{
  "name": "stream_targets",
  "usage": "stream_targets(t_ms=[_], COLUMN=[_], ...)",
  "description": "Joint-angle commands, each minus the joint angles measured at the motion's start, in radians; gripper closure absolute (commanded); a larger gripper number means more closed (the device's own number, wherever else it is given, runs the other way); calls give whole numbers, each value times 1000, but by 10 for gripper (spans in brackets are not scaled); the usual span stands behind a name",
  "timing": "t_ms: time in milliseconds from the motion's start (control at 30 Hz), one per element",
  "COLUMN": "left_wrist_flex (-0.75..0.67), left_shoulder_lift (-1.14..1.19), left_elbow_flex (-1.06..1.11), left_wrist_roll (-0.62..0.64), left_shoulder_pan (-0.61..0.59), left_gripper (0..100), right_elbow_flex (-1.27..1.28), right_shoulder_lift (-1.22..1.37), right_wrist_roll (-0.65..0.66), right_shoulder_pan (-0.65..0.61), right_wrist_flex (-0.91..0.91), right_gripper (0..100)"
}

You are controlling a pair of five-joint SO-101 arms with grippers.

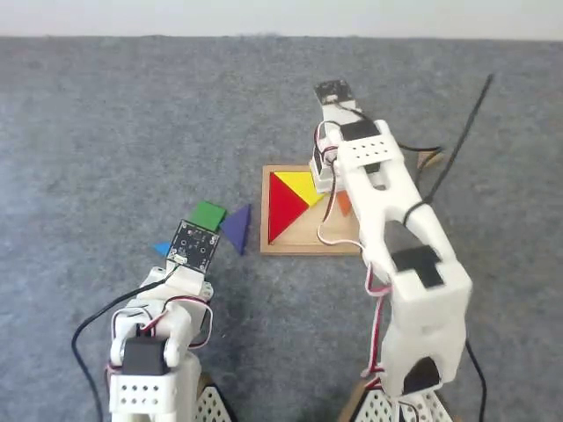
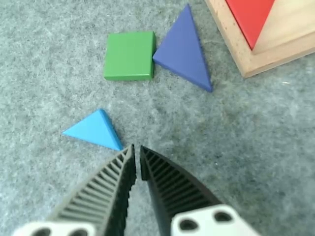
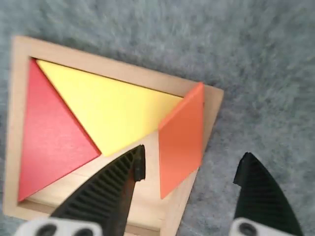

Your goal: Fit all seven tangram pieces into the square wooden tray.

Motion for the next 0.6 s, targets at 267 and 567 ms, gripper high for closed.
stream_targets(t_ms=[267,567], left_wrist_flex=[3,3], left_shoulder_lift=[-23,-23], left_elbow_flex=[-7,-7], left_wrist_roll=[-11,-11], left_shoulder_pan=[-5,-5], left_gripper=[984,984], right_elbow_flex=[500,423], right_shoulder_lift=[-423,-255], right_wrist_roll=[14,17], right_shoulder_pan=[65,133], right_wrist_flex=[-452,-435], right_gripper=[700,700])
